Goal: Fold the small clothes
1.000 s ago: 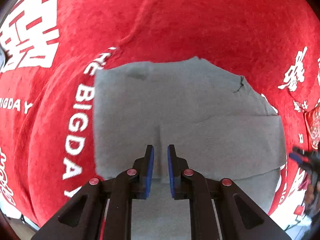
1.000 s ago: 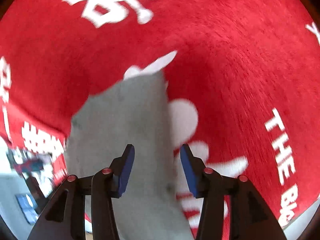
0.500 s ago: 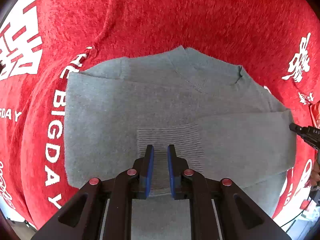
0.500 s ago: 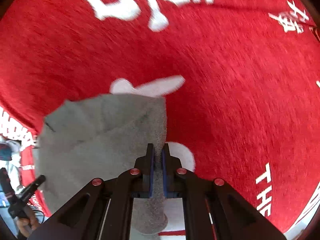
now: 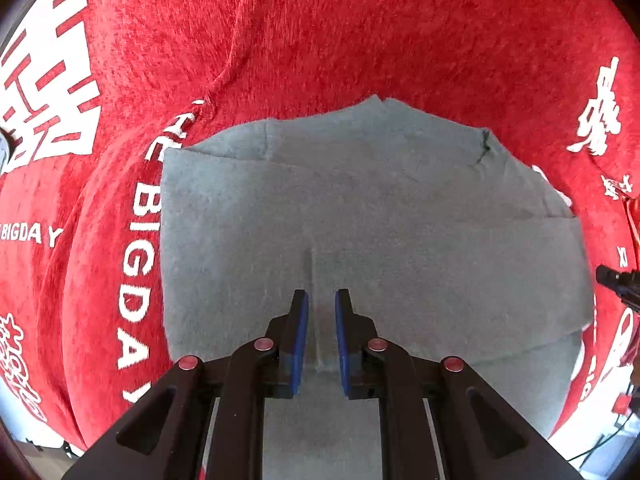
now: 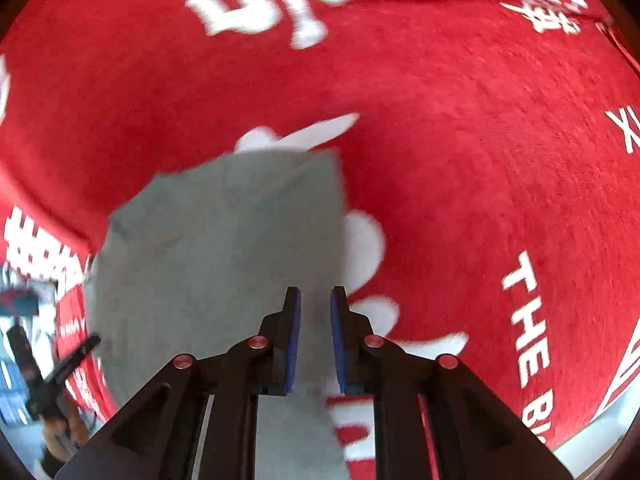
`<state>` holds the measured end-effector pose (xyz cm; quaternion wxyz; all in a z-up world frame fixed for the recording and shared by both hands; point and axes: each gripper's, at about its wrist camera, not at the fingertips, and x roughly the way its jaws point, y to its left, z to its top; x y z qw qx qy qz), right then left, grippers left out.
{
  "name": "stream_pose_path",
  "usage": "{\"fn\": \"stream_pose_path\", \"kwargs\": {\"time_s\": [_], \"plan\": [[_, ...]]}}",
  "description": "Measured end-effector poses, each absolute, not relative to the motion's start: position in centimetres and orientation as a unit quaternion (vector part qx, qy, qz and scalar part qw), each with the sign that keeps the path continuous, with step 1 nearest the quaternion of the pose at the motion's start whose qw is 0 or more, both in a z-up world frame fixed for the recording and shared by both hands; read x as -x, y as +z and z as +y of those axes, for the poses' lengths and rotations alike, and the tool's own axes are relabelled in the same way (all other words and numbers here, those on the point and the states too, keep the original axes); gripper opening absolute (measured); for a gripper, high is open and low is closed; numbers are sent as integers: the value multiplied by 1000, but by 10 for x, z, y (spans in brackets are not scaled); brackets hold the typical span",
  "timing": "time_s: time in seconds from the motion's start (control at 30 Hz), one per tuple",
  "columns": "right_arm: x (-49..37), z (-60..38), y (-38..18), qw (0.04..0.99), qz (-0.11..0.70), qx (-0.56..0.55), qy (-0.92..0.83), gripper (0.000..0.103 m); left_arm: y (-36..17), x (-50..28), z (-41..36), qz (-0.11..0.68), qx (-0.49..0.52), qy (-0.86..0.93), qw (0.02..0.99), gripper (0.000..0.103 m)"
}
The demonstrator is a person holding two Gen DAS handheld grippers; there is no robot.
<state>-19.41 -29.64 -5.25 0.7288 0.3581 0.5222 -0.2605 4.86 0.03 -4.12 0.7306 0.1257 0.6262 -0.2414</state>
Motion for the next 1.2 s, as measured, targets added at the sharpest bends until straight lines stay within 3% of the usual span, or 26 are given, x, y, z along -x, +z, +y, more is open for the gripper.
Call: {"fn": "stream_pose_path", "kwargs": {"time_s": [0.27,0.77,0.8,0.87,0.9,1.2], "plan": [[187,-251,-90,723,572,-307,-235,16,-61,-24,5,628,-147,-243,724,19],[188,-248,-81,717,566,-321,-251,19,-54,-20,13,633,-143,-215,730,21],[188,-247,-80,717,565,-322,-251,24,-53,-19,15,633,-143,-214,730,25],[187,-244,-79,719,563,-326,-246,34,-52,-17,18,636,-142,-203,731,103],[187,-242,-77,720,562,-325,-245,38,-50,-15,18,631,-143,-194,738,101],[168,-211,-61,736,540,-361,-192,43,-38,-24,40,623,-146,-155,752,102]]}}
